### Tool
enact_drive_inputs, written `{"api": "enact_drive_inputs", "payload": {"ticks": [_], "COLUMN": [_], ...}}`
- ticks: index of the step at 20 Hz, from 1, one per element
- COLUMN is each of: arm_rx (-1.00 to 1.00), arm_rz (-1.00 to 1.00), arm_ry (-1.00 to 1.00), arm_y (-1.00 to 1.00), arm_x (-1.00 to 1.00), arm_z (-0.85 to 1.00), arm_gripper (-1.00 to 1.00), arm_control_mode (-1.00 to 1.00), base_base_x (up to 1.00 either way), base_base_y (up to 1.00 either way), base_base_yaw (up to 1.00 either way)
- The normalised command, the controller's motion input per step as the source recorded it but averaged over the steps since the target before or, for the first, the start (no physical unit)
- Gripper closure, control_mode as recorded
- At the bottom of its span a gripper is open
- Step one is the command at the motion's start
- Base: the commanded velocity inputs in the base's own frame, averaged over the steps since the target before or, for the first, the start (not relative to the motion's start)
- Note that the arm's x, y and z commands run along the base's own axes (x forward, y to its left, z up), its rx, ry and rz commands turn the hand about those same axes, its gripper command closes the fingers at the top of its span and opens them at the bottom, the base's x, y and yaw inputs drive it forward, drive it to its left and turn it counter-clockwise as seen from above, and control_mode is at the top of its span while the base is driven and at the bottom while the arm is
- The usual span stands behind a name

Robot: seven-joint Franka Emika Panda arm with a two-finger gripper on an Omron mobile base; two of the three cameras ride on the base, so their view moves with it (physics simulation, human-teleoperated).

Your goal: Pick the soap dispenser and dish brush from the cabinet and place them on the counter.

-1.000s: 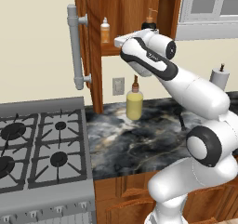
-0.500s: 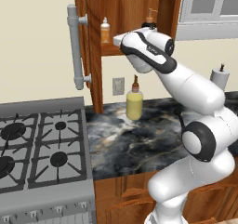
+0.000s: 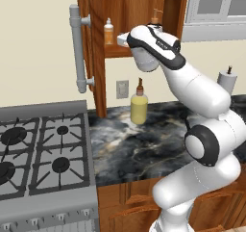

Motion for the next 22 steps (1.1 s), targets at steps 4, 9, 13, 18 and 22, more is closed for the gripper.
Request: {"api": "enact_drive_inputs", "payload": {"ticks": [4, 9, 13, 18, 22], "arm_rx": [0.00, 0.00, 0.00, 0.00, 0.00], "arm_rz": [0.03, 0.02, 0.02, 0.02, 0.02], "arm_ry": [-0.06, 0.00, 0.00, 0.00, 0.00], "arm_y": [0.00, 0.00, 0.00, 0.00, 0.00], "arm_x": [0.09, 0.14, 0.14, 0.15, 0.16], "arm_z": [-0.01, -0.04, -0.03, 0.00, 0.00], "arm_gripper": [-1.00, -1.00, -1.00, -1.00, -1.00], "arm_control_mode": [-1.00, -1.00, -1.00, -1.00, -1.00], "base_base_x": [0.00, 0.00, 0.00, 0.00, 0.00], "base_base_y": [0.00, 0.00, 0.00, 0.00, 0.00], "base_base_yaw": [0.00, 0.00, 0.00, 0.00, 0.00]}}
